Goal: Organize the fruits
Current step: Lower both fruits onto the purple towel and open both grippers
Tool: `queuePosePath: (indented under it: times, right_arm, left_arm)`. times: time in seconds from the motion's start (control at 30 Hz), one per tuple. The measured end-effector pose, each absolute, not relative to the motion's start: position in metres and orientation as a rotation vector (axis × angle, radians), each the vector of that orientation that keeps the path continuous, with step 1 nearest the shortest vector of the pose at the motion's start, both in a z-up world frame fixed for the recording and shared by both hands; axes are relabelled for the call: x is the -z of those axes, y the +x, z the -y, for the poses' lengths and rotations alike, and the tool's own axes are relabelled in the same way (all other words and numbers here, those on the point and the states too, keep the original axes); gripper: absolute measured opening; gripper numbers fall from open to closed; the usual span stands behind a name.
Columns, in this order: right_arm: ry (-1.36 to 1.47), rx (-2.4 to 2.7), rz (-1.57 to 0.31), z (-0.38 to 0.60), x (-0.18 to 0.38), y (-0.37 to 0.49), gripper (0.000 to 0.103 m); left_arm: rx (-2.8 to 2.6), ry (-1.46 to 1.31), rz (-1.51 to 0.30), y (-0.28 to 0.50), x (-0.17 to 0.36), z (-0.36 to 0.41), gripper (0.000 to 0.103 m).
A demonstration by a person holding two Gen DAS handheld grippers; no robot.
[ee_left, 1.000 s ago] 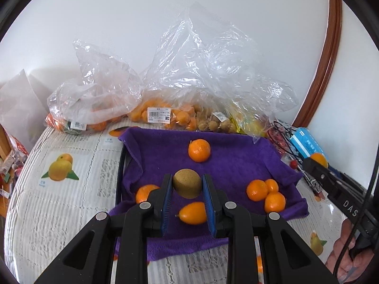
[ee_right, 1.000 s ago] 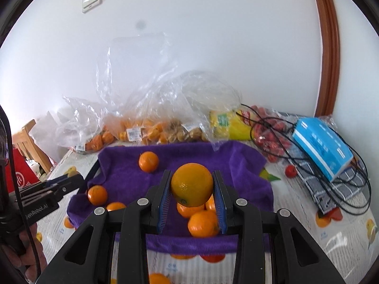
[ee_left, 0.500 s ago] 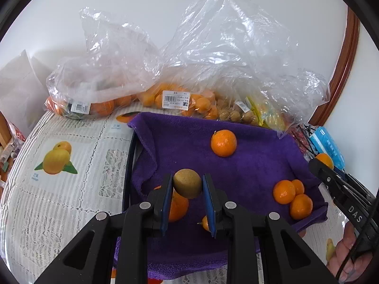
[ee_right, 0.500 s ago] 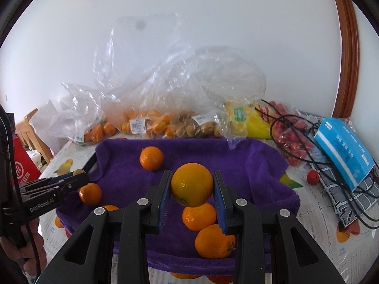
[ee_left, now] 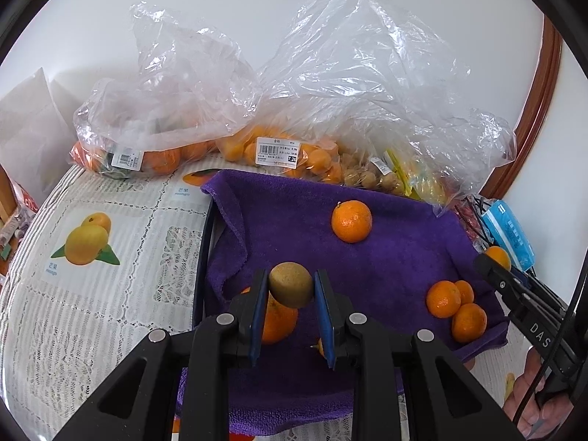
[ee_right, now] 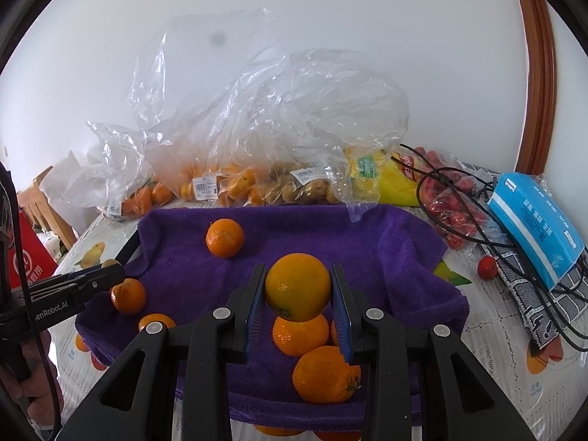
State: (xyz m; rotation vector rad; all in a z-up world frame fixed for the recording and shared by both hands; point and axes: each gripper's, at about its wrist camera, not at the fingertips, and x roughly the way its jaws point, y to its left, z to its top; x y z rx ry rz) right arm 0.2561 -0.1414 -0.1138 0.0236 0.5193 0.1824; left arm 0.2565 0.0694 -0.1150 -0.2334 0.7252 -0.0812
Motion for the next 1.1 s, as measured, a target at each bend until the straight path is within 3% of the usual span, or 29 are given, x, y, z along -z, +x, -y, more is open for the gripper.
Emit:
queuePosePath:
  times: [1.1]
  right_arm:
    - [-0.065, -0.184, -0.637, 0.123, 0.140, 0.268, 0.034]
  left_arm:
    - [0.101, -0.223, -0.745, 0.257, 0.119, -0.063, 0.024]
